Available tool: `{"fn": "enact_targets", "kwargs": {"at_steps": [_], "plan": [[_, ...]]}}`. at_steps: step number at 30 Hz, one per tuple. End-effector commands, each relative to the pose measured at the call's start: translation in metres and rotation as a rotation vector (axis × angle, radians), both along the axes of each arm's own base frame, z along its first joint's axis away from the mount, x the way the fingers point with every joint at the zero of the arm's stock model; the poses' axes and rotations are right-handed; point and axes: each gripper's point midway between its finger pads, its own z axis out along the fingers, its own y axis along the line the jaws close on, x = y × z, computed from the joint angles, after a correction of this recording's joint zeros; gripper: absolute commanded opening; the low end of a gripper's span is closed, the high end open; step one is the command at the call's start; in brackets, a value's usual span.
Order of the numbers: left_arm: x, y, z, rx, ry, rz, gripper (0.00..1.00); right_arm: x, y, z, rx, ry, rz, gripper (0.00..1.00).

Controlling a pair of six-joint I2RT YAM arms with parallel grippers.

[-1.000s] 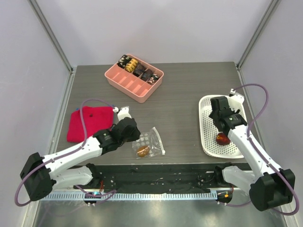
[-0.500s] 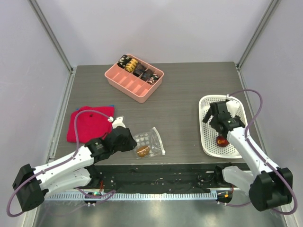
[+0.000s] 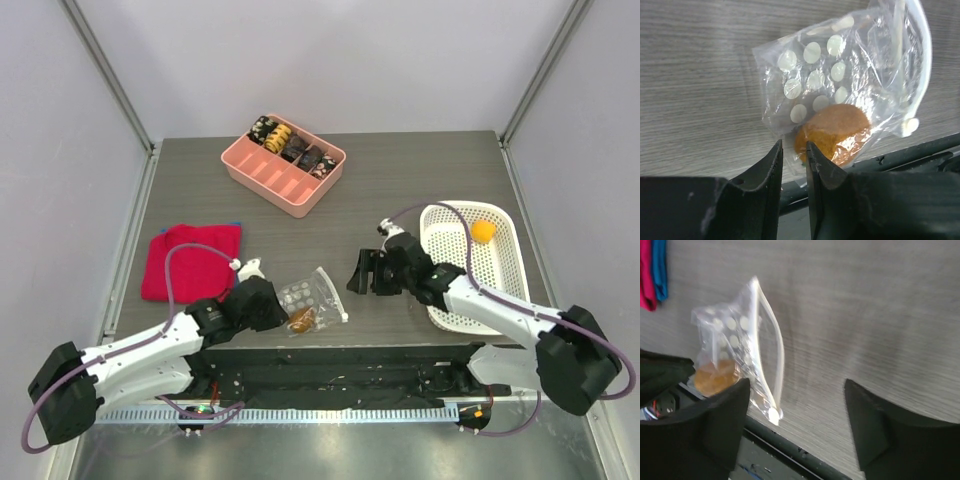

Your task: Open the zip-top bag and remove the fake food

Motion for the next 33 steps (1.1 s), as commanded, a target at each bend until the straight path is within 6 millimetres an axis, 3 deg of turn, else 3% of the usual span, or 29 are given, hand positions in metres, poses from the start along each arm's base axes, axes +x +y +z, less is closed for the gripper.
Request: {"fn": "enact_targets", "kwargs": {"at_steps": [1, 2, 3, 5, 6, 9, 14, 15, 22, 28, 33], "plan": [[0.002, -0.008, 0.001, -0.053, -0.003, 0.013, 0.23, -0.003, 0.028, -0.001, 0.117, 0.005, 0.09, 0.69], [0.002, -0.007, 0.002, -0.055, -0.005, 0.018, 0.22, -0.004, 0.026, -0.009, 0.101, 0.017, 0.089, 0.64], [0.002, -0.008, 0.004, -0.06, -0.009, 0.018, 0.22, -0.004, 0.025, -0.012, 0.091, 0.02, 0.09, 0.5], [0.003, -0.009, 0.013, -0.078, -0.027, 0.016, 0.22, -0.005, 0.025, -0.021, 0.079, 0.034, 0.098, 0.37], [0.004, -0.009, 0.016, -0.08, -0.035, 0.015, 0.22, -0.006, 0.025, -0.025, 0.079, 0.04, 0.103, 0.25], [0.006, -0.011, 0.028, -0.087, -0.05, 0.003, 0.22, -0.006, 0.03, -0.03, 0.108, 0.044, 0.114, 0.16], [0.005, -0.018, 0.027, -0.089, -0.032, -0.016, 0.21, -0.004, 0.051, -0.035, 0.184, 0.042, 0.182, 0.09], [0.004, -0.02, 0.027, -0.097, -0.025, -0.026, 0.2, -0.002, 0.05, -0.045, 0.155, 0.05, 0.191, 0.07], [-0.008, -0.029, 0.024, -0.132, 0.024, -0.087, 0.2, 0.012, 0.058, -0.061, 0.107, 0.043, 0.219, 0.04], [-0.015, -0.023, 0.007, -0.085, 0.071, -0.091, 0.19, 0.019, 0.065, -0.056, 0.125, 0.015, 0.249, 0.04], [-0.014, -0.015, -0.003, -0.059, 0.069, -0.064, 0.19, 0.014, 0.073, -0.041, 0.174, 0.0, 0.313, 0.04]]}}
